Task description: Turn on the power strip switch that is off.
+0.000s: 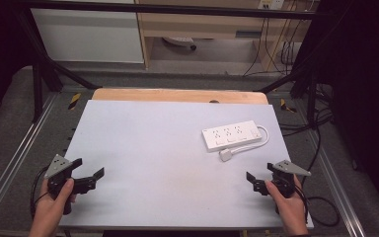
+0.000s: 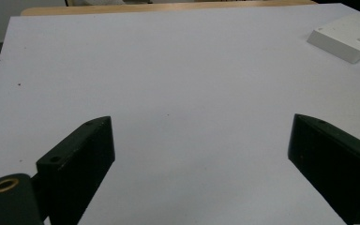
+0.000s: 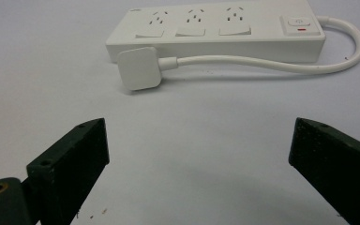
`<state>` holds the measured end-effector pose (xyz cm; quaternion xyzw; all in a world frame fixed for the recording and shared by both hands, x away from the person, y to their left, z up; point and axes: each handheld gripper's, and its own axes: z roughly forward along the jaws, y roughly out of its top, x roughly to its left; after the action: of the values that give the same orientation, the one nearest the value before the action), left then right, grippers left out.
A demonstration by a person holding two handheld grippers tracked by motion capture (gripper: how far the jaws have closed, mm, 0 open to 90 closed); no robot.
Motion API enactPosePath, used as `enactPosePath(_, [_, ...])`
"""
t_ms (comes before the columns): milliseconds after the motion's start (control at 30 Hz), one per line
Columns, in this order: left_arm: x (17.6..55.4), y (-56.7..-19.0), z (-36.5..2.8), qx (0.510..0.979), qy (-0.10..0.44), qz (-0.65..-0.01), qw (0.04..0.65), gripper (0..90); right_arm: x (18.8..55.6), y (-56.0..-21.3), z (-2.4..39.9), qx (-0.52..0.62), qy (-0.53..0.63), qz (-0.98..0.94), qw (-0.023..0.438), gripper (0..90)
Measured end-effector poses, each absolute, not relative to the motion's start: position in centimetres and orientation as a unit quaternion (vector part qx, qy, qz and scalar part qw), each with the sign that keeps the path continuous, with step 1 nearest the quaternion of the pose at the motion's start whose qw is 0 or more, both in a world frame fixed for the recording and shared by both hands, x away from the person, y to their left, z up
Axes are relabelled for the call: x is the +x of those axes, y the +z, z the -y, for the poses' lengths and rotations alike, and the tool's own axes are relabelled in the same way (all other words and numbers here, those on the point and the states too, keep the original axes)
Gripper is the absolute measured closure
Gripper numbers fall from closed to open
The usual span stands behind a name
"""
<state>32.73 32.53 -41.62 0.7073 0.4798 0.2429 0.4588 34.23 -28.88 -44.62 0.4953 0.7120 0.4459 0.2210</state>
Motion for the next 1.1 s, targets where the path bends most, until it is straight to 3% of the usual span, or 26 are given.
enactPosePath(1100, [32.8, -41.9, -31.9, 0.725, 0.234, -0.467, 0.449, 7.2, 34.0, -42.1, 27.6, 0.491, 0.449, -0.715, 0.214, 3.1])
